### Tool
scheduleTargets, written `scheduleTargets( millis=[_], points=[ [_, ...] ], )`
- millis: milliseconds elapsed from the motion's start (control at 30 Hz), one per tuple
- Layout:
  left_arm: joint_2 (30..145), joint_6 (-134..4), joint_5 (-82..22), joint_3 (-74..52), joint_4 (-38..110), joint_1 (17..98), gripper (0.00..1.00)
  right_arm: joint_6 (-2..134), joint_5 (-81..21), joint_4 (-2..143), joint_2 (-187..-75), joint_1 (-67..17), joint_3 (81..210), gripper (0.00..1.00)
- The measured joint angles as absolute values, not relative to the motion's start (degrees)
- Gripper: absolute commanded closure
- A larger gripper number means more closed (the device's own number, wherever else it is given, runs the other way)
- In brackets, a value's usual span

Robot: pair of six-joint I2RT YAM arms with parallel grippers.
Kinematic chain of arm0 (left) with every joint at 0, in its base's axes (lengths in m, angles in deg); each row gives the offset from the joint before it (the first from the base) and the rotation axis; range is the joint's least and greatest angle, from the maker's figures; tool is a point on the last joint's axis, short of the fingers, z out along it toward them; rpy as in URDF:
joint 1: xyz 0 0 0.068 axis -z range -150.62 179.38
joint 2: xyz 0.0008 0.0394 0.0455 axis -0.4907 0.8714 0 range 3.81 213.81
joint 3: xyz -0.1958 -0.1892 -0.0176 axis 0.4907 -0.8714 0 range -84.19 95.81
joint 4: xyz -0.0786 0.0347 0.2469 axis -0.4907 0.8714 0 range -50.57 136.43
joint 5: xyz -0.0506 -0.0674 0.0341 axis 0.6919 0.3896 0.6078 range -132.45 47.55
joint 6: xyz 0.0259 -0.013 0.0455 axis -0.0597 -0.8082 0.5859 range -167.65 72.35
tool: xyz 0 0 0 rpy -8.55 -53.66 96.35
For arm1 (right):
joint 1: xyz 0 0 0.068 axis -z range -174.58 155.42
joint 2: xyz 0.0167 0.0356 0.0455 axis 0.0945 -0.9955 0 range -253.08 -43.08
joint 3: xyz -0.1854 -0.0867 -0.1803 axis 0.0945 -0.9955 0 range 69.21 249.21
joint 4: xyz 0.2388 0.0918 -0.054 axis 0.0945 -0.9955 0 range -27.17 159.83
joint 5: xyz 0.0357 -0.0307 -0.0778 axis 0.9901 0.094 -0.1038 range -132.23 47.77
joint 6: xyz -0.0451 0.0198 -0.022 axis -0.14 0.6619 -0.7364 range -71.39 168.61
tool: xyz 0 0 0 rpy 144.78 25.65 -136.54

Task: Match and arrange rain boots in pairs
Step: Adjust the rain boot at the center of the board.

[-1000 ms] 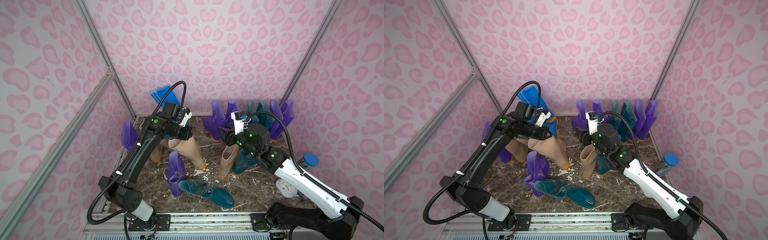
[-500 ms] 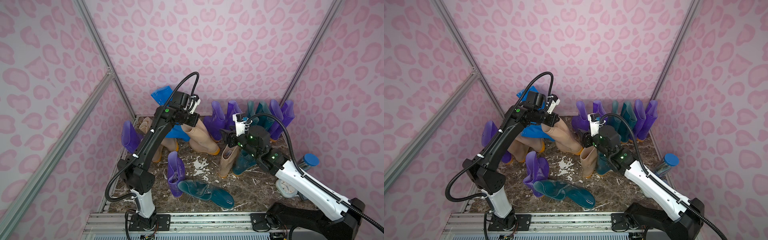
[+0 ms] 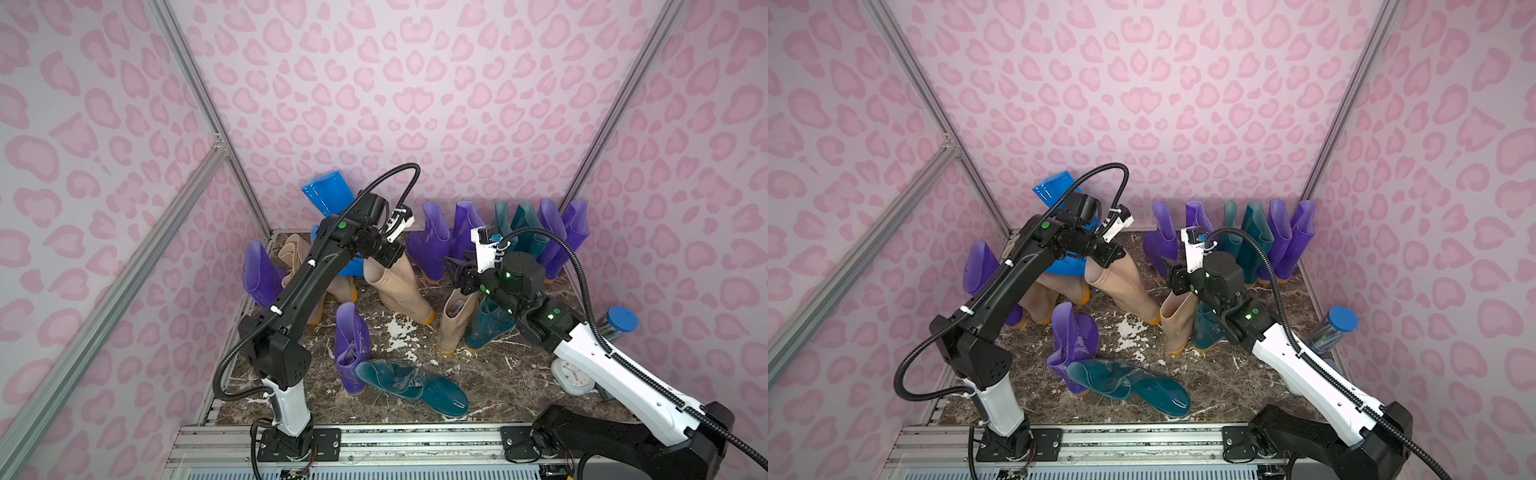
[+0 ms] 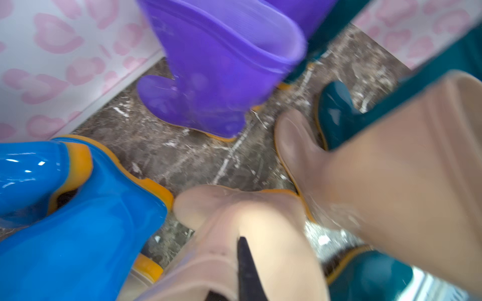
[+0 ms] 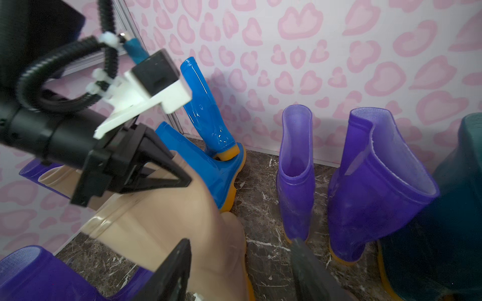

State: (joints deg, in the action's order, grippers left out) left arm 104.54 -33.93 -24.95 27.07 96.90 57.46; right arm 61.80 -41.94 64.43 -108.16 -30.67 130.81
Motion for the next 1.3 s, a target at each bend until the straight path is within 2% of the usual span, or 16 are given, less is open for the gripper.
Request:
scheduleTargets(
  millis=[267,433,567,800,833,933,1000,1067,1167,1200,1300],
  points=[
    [95.3,-32.7,-23.9,13.2,95.9,57.6,0.98,64.7,-42.0,62.9,-108.7,-32.2,131.8,0.37],
    [95.0,-34.3,-23.1,9.8,92.5,60.4,0.98,68.0,-49.0,59.7,-108.4,-39.3,131.7,0.37],
    [95.0,-35.3,-23.9,9.7,91.5,63.8,0.98,71.3,-56.2,57.0,-107.8,-42.3,130.2,0.37],
    [94.4,-36.5,-25.3,7.6,89.3,65.7,0.98,74.8,-62.6,53.5,-106.0,-46.2,129.1,0.35],
    [94.4,-37.1,-25.4,7.5,88.9,66.0,0.95,74.9,-63.3,53.1,-105.8,-46.4,129.2,0.35],
    [94.3,-37.3,-26.0,7.2,88.4,67.4,0.76,76.6,-64.4,51.1,-104.8,-46.7,129.6,0.34],
    [94.2,-38.5,-26.5,7.2,87.6,68.1,0.71,77.6,-64.7,50.0,-104.2,-47.0,130.0,0.33],
    [94.2,-38.8,-27.3,7.4,87.4,68.3,0.56,78.5,-65.0,48.3,-104.0,-47.6,130.7,0.33],
    [94.0,-41.1,-30.5,8.7,87.6,68.3,0.52,80.2,-66.2,45.8,-103.8,-49.6,132.2,0.33],
    [93.5,-41.4,-31.2,9.2,87.6,68.3,0.46,81.0,-66.3,45.1,-103.7,-50.2,132.6,0.33],
    [90.3,-43.7,-32.0,9.8,87.5,68.4,0.38,82.8,-66.7,42.5,-103.5,-51.7,133.8,0.33]
  ],
)
